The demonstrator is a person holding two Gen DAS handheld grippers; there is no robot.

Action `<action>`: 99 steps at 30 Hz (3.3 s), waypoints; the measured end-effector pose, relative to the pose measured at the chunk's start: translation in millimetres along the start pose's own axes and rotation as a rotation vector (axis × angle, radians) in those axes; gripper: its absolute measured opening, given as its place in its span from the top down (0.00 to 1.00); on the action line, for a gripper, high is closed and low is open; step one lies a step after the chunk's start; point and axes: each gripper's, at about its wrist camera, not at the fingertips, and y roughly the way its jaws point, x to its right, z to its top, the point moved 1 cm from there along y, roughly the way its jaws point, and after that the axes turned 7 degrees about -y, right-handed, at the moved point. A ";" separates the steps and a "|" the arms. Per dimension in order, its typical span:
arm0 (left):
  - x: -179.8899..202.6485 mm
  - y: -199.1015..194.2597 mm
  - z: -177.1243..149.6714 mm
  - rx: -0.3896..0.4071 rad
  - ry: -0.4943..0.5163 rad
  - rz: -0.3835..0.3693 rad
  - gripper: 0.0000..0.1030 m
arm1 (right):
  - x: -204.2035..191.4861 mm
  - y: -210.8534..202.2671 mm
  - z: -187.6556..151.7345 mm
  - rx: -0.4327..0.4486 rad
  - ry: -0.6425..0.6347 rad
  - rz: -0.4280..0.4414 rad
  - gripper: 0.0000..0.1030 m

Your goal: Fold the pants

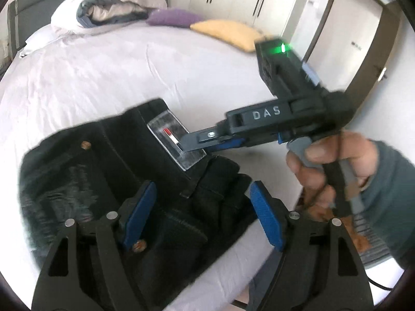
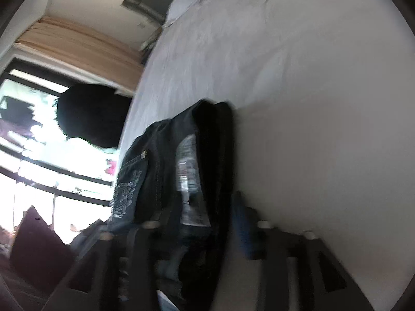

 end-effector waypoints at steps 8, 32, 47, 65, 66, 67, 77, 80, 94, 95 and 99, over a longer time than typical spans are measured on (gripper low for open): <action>-85.4 -71.9 18.6 0.148 -0.198 -0.053 0.28 | -54.3 -36.1 19.8 0.139 -0.095 0.187 0.48; -229.1 4.6 -25.7 0.003 -0.640 -0.468 0.97 | -0.2 38.8 -20.4 0.034 0.123 0.215 1.00; -196.1 0.9 -67.6 -0.085 -0.479 -0.480 0.97 | -5.9 29.0 -30.7 0.071 0.118 0.228 0.97; -238.7 10.9 -55.6 -0.061 -0.646 -0.353 0.06 | 9.5 20.9 6.5 0.008 0.094 0.135 0.37; -237.1 17.0 -51.6 -0.074 -0.640 -0.348 0.06 | 8.9 26.1 11.0 -0.010 0.092 0.139 0.38; -234.3 24.8 -47.8 -0.088 -0.624 -0.342 0.06 | 7.9 30.0 13.6 -0.025 0.090 0.139 0.42; -238.6 48.3 -32.8 -0.176 -0.645 -0.268 0.63 | -10.9 54.9 21.4 -0.085 0.059 0.063 0.56; -229.8 53.2 -30.2 -0.174 -0.630 -0.245 0.67 | -21.5 49.4 19.4 -0.075 0.025 -0.002 0.67; -244.3 -2.9 3.6 -0.032 -0.608 -0.227 0.79 | -147.5 23.9 56.5 0.009 -0.260 -0.120 0.80; -251.3 -10.3 9.3 -0.014 -0.605 -0.220 0.79 | -155.7 26.9 65.0 0.017 -0.270 -0.108 0.80; -290.7 -35.3 40.4 0.049 -0.578 -0.143 0.78 | -176.0 52.4 108.1 0.041 -0.298 -0.057 0.80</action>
